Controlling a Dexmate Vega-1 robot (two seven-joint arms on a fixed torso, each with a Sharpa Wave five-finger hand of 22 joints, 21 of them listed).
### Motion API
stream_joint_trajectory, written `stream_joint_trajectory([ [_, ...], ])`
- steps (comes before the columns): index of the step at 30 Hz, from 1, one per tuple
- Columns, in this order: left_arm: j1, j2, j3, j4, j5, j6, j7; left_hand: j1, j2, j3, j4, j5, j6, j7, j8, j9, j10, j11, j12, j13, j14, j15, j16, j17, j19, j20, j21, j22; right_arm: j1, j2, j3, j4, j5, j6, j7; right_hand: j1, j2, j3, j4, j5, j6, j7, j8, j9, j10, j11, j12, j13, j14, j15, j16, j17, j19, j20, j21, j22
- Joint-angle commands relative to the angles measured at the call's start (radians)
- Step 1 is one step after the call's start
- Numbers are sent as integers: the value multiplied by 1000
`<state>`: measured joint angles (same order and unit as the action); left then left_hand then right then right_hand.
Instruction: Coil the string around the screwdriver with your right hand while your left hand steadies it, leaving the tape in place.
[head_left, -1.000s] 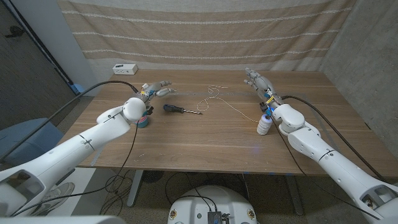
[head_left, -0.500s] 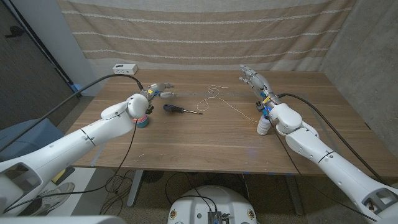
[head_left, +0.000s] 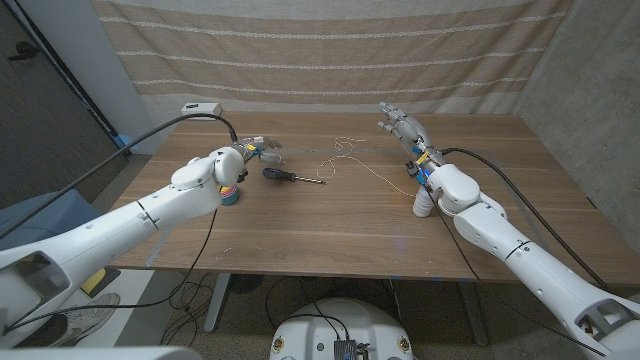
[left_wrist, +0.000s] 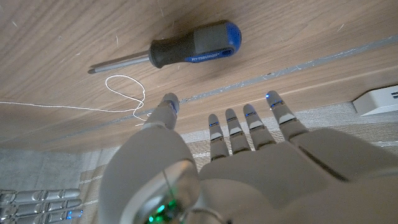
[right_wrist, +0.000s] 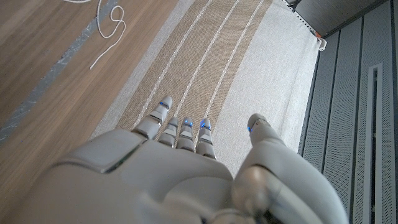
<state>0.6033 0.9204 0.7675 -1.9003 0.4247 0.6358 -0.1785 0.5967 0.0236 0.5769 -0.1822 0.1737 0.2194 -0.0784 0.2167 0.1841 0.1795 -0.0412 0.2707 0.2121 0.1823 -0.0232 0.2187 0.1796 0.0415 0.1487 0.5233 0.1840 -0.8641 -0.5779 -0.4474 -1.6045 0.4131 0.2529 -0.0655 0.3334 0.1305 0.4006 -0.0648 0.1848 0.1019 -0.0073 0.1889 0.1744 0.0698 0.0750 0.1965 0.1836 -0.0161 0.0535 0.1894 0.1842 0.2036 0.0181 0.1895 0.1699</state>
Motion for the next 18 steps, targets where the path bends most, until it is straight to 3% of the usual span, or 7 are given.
stream_joint_trajectory([
  [1,-52,-11,65,-1,129,50,-121,57,3,-3,-1,6,10,5,-3,3,3,4,-2,8,19,-1,6,6,38,-17,10,7,1,5,0,-4,6,-5,1,6,5,-3,-4,-3,10,0,4,6,-1,-2,1,5,6,3,10,4,9,2,7,3],
  [5,-67,-27,88,24,171,39,-140,101,4,-6,-1,7,17,14,-4,4,15,7,0,11,31,-17,6,6,75,-47,21,8,0,3,1,-6,9,-8,1,4,6,-5,-3,-4,11,0,3,6,0,-2,1,5,7,4,11,5,9,3,7,3],
  [9,-70,-42,97,43,204,18,-141,158,-8,-23,1,6,54,13,4,5,68,-22,16,16,58,-44,8,3,94,-105,22,6,-1,3,2,-6,12,-13,1,2,7,-6,-2,-4,12,0,3,6,1,-2,2,5,8,5,12,5,10,3,7,3],
  [11,-73,-48,102,53,222,10,-145,175,-11,-29,1,6,62,7,5,5,84,-31,22,18,73,-53,11,3,99,-119,21,5,-2,3,2,-6,14,-15,1,1,8,-7,-2,-5,12,-1,3,6,1,-2,1,5,8,5,12,6,10,4,7,3],
  [18,-83,-72,130,84,304,-11,-160,206,-15,-49,10,6,107,13,16,7,108,-37,32,27,69,-55,4,3,90,-132,11,3,-7,4,5,-6,15,-13,-5,-3,9,-9,0,-5,12,-1,3,6,3,-1,2,5,11,5,14,7,11,3,8,3],
])
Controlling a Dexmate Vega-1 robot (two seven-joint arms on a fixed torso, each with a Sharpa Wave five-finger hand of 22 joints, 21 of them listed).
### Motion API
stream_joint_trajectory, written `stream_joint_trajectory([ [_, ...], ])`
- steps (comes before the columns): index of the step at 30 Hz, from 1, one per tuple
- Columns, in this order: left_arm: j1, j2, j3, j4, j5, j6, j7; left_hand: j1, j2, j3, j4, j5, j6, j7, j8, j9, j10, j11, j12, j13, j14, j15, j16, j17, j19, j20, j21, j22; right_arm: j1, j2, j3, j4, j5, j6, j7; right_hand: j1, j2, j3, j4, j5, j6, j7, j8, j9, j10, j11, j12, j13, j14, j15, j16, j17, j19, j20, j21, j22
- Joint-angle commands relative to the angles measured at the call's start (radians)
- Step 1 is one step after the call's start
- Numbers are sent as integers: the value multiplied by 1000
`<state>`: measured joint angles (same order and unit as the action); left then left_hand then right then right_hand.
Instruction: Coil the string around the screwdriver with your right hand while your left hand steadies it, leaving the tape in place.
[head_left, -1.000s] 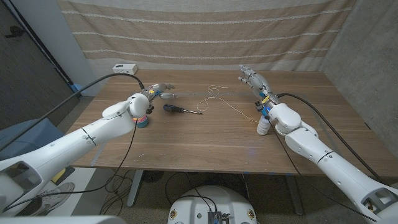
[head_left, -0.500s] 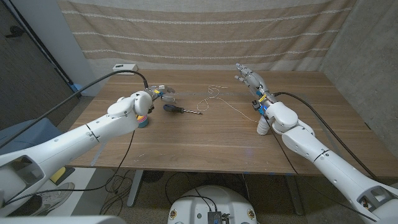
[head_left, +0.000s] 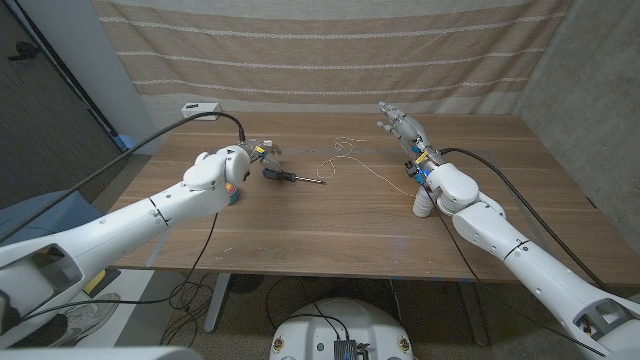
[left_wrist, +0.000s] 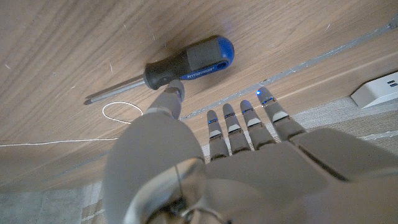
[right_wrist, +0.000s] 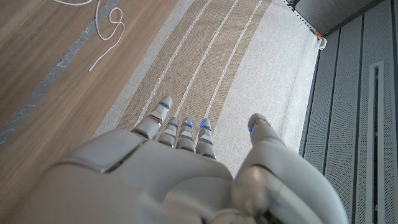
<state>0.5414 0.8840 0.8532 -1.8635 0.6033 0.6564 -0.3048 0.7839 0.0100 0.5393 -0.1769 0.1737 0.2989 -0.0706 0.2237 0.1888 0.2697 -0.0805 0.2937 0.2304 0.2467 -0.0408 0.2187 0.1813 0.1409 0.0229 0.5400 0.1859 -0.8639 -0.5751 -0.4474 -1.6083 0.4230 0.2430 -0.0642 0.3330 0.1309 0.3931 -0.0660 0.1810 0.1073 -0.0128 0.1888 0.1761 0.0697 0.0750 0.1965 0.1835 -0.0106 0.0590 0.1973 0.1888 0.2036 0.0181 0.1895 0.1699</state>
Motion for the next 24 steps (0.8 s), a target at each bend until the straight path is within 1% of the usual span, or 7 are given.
stream_joint_trajectory([
  [1,-22,-39,48,49,138,-33,-39,21,0,-15,6,6,36,5,11,3,20,4,10,11,3,-35,2,1,-12,-2,-8,1,-7,1,5,-2,6,-2,-7,-3,9,-2,1,-2,7,4,3,4,3,-1,2,5,6,0,6,3,11,3,8,3],
  [9,-25,-60,57,71,201,-56,-73,31,-3,-32,10,5,28,-5,2,3,26,2,12,18,13,-48,4,1,-1,-17,-9,0,-13,0,9,-11,2,-4,-18,-7,11,-5,3,-2,9,3,2,4,6,1,3,5,10,0,8,4,13,4,8,3],
  [16,-14,-72,57,69,245,-58,-104,46,-7,-52,13,6,46,-16,3,3,48,-16,19,23,50,-72,14,1,28,-25,-3,0,-27,-6,15,-26,-3,-1,-31,-10,12,-7,4,-2,9,3,2,4,7,-1,3,5,13,1,9,4,13,5,8,3],
  [18,-4,-72,53,65,255,-62,-99,57,-3,-59,13,7,48,-14,0,3,63,-18,23,27,73,-75,21,2,45,-11,1,1,-29,-7,16,-28,-1,0,-30,-10,12,-8,4,-2,10,3,2,4,7,0,2,5,13,0,9,5,14,6,8,3],
  [19,0,-73,53,63,264,-58,-100,68,4,-65,14,8,48,-13,-2,3,59,-13,21,30,80,-71,23,4,53,30,3,2,-30,-7,17,-29,0,0,-30,-11,12,-8,5,-2,10,2,2,4,7,0,3,5,13,0,9,5,14,6,8,3],
  [22,11,-77,54,61,297,-50,-95,94,10,-76,11,9,40,-8,-8,5,67,-5,25,40,86,-68,25,9,85,82,11,2,-32,-7,17,-31,0,0,-31,-12,13,-9,5,-2,11,2,2,5,8,0,3,5,14,0,10,5,14,7,8,3],
  [24,25,-76,36,64,279,-65,-78,116,15,-84,9,9,63,-20,0,7,87,-7,36,52,101,-69,34,14,123,87,21,0,-33,-8,17,-31,-1,2,-30,-13,13,-10,6,-2,11,0,2,5,9,0,3,5,17,1,11,5,15,7,9,3],
])
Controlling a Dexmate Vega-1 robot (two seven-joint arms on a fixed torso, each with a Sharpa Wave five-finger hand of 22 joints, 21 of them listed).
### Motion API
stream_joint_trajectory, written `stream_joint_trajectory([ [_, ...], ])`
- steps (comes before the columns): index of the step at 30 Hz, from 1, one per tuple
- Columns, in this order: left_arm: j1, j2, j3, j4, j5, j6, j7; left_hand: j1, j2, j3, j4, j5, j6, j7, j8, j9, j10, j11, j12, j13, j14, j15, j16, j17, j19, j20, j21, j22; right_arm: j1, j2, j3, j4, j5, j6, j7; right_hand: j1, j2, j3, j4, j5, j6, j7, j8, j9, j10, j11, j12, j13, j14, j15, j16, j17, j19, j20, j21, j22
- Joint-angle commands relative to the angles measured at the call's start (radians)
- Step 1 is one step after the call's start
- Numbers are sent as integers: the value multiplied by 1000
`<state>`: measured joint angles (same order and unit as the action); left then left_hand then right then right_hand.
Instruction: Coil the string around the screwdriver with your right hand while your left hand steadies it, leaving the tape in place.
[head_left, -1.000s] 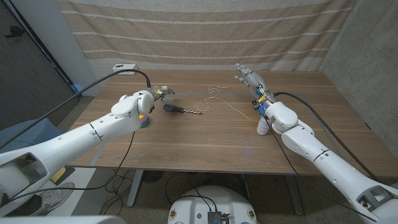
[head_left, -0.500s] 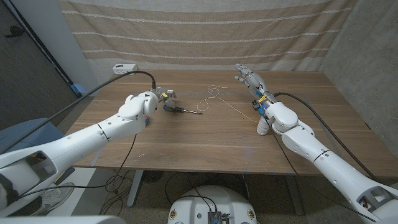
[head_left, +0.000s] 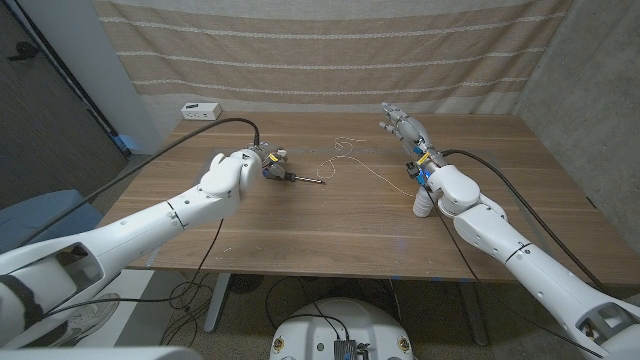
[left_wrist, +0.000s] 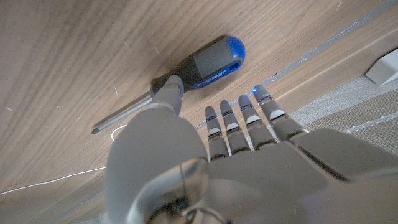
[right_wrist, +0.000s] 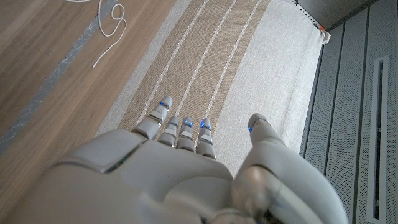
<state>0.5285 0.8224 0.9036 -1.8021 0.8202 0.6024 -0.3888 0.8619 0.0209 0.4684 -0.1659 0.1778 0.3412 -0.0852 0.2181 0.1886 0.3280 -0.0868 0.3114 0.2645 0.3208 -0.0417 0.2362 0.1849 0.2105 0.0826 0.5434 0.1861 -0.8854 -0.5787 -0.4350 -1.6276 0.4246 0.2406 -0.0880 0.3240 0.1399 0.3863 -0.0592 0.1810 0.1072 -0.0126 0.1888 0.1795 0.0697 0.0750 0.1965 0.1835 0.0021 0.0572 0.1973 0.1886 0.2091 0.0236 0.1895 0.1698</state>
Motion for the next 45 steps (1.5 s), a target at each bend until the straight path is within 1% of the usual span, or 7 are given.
stream_joint_trajectory([
  [1,46,-13,-23,5,52,-22,20,48,6,-20,-2,5,42,-7,12,8,33,-1,23,26,34,-67,22,15,73,28,22,-1,-12,-5,5,-12,-3,6,-6,-5,4,-3,-1,-2,11,1,2,1,9,1,3,5,6,4,11,5,9,2,9,3],
  [10,148,-3,-127,76,-113,-219,297,99,18,-43,-2,2,99,-4,25,12,39,9,35,53,39,-66,31,22,140,-21,31,-8,-15,-10,6,-22,-2,-2,-5,-10,5,-7,1,-2,13,1,1,1,15,1,4,5,17,4,15,7,15,3,10,3],
  [20,152,-22,-122,136,-159,-294,345,162,49,-56,-8,5,135,18,29,15,116,6,63,72,111,-86,69,28,208,-88,39,-10,-14,-11,10,-29,-5,-10,-13,-14,5,-11,3,-2,14,-2,1,1,18,6,5,5,25,4,18,7,15,5,10,3],
  [25,164,-34,-117,153,-134,-295,417,329,106,-49,-15,0,275,33,67,18,260,-11,124,121,322,-146,202,86,348,-145,96,0,-14,-12,10,-30,-8,-12,-18,-15,5,-12,3,-2,14,-2,1,1,20,4,5,5,27,4,18,7,15,3,10,3],
  [30,179,-41,-131,180,-138,-327,514,543,127,-88,-13,-4,495,91,119,36,413,-3,251,223,508,-169,372,277,461,-224,280,48,-16,-9,12,-30,-7,-14,-23,-17,6,-13,4,-2,14,-2,1,1,21,3,5,5,28,4,19,7,15,3,10,3],
  [38,191,-48,-164,238,-206,-444,636,640,95,-91,-13,0,692,174,155,30,451,41,278,271,544,-133,382,345,537,-290,424,48,-20,-11,12,-38,-16,-20,-36,-19,7,-14,5,-1,15,-1,1,1,24,4,5,5,30,4,19,8,15,3,9,3],
  [45,211,-50,-197,264,-228,-537,782,667,74,-90,-10,4,720,185,146,21,480,52,272,266,560,-114,383,359,553,-294,448,32,-36,-24,14,-77,-50,-51,-78,-17,11,-13,5,0,16,-3,1,1,27,5,6,5,32,2,18,7,16,2,10,3],
])
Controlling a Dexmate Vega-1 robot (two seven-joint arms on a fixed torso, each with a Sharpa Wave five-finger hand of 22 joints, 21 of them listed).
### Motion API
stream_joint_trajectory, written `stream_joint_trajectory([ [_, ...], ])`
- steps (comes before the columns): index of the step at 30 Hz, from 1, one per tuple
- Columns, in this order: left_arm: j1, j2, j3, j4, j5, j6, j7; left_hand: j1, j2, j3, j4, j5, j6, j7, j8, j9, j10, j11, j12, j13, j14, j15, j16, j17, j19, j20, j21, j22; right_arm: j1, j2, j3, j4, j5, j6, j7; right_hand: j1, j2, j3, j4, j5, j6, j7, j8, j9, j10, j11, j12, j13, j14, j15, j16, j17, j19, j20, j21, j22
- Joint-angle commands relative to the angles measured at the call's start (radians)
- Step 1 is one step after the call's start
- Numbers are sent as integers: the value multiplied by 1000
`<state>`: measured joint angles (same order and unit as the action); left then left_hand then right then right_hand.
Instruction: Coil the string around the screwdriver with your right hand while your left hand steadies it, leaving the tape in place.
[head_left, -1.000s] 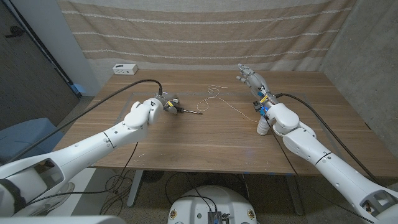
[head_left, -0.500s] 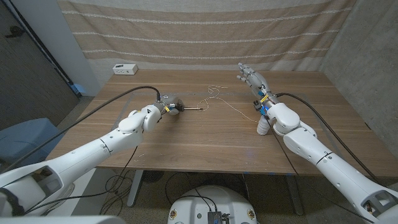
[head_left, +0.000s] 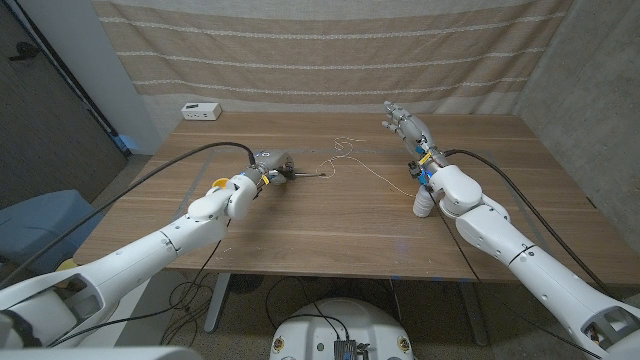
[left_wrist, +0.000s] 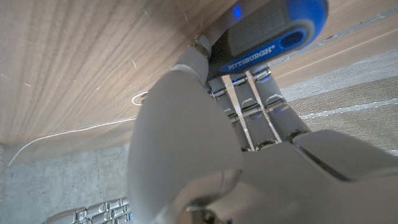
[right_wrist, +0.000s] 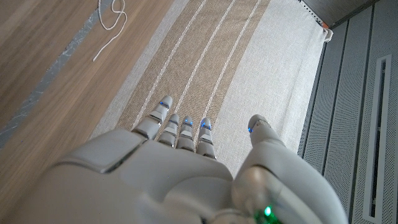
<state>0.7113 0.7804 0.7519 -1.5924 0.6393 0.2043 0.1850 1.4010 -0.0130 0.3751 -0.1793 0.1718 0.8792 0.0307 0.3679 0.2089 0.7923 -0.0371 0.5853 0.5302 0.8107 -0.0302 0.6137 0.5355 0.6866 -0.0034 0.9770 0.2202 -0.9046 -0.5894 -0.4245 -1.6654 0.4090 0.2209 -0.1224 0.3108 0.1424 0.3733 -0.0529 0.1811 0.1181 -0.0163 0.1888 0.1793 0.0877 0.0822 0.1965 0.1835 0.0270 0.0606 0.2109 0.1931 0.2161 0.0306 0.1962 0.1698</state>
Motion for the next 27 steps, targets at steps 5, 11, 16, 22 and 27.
stream_joint_trajectory([
  [5,44,-9,-76,59,-68,-199,295,132,101,3,8,12,192,65,-8,-3,27,2,-2,4,76,-123,4,13,80,-208,22,-9,-36,-29,8,-86,-70,-67,-88,0,11,2,-4,1,8,-1,1,2,15,-3,7,5,9,-4,4,2,9,-6,3,3],
  [11,52,-2,-104,42,-80,-241,333,134,96,2,11,14,197,66,-13,-5,29,1,-4,8,81,-120,2,18,81,-207,28,-15,-67,-50,6,-195,-167,-201,-205,25,9,14,-26,1,16,-4,3,1,32,-6,11,5,32,-1,6,-5,21,-1,6,3],
  [16,49,4,-114,33,-74,-264,337,133,94,1,13,15,200,64,-16,-6,29,3,-6,12,82,-119,0,20,81,-207,32,-18,-80,-63,-12,-330,-251,-443,-309,57,-12,18,-60,-4,37,-4,7,1,69,-9,18,5,79,9,13,-9,57,17,15,3],
  [22,39,8,-118,32,-62,-291,330,133,92,1,16,17,204,64,-20,-6,30,4,-8,17,83,-120,-2,24,79,-207,35,-23,-57,-78,-65,-459,-330,-741,-357,61,-35,9,-73,-6,55,-7,11,1,72,-13,15,6,91,7,11,-9,64,27,15,4],
  [27,38,8,-122,33,-53,-310,336,134,91,1,17,18,205,65,-25,-7,31,3,-10,20,83,-121,-5,27,77,-207,37,-26,-39,-100,-98,-540,-361,-921,-354,60,-52,1,-79,-9,65,-3,13,2,70,-16,13,7,90,5,8,-8,65,29,13,4],
])
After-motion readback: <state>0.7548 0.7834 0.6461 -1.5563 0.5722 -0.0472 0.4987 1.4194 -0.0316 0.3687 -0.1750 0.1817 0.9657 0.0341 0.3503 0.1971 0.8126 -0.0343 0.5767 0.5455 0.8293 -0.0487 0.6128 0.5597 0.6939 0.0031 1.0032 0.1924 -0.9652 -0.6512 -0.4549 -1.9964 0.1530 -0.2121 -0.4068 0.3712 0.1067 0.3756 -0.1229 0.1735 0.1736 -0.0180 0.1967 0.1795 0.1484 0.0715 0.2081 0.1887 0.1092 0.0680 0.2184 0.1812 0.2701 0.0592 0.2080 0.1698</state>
